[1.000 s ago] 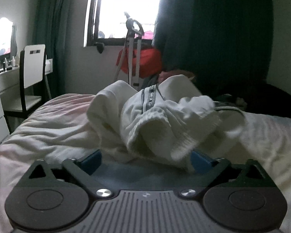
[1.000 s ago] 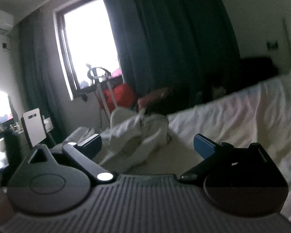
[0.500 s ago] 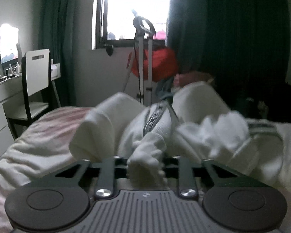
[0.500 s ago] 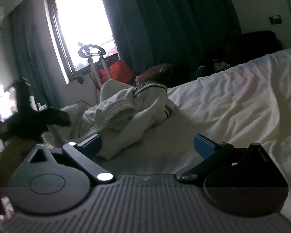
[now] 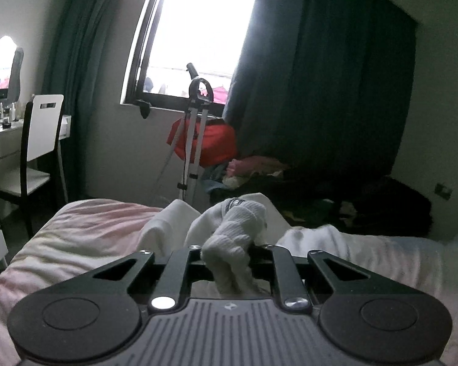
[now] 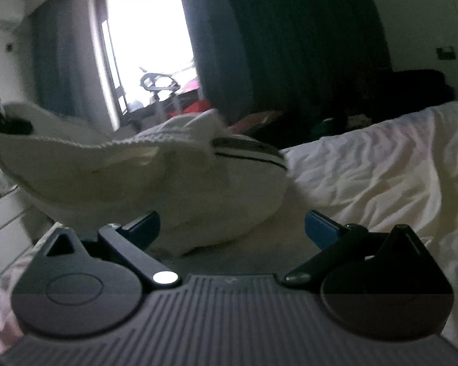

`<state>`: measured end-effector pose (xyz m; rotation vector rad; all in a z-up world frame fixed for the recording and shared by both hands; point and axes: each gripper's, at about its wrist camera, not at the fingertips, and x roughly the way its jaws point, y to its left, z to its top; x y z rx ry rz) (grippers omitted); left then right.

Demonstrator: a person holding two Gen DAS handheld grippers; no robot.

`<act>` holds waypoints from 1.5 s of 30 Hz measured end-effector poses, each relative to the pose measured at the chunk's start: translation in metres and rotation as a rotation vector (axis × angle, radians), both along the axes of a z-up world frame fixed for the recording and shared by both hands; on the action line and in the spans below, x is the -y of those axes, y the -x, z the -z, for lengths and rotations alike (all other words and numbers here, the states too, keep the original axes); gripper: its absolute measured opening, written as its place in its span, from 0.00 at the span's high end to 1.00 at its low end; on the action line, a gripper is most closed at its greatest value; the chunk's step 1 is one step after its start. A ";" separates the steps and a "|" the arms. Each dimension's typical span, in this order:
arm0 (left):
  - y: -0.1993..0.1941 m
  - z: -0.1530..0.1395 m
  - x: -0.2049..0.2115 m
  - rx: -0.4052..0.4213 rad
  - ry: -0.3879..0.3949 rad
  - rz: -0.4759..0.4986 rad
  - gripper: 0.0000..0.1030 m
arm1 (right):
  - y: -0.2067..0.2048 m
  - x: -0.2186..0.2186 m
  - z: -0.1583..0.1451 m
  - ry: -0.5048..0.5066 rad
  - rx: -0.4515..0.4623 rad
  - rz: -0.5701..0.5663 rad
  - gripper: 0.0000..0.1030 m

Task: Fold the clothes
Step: 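Grasp an edge of the white garment with the left gripper, then grasp another garment edge with the right gripper while the left gripper holds its edge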

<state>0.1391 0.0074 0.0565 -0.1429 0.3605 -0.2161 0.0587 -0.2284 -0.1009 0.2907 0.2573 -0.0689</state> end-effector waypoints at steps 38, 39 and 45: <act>0.027 0.078 -0.152 -0.093 0.315 -0.121 0.85 | 0.027 -0.090 0.014 0.338 -0.333 -0.174 0.39; 0.027 0.077 -0.154 -0.093 0.320 -0.123 0.85 | 0.026 -0.091 0.015 0.345 -0.336 -0.187 0.38; 0.019 0.085 -0.166 -0.111 0.321 -0.174 0.85 | 0.022 -0.079 0.020 0.173 -0.445 -0.388 0.38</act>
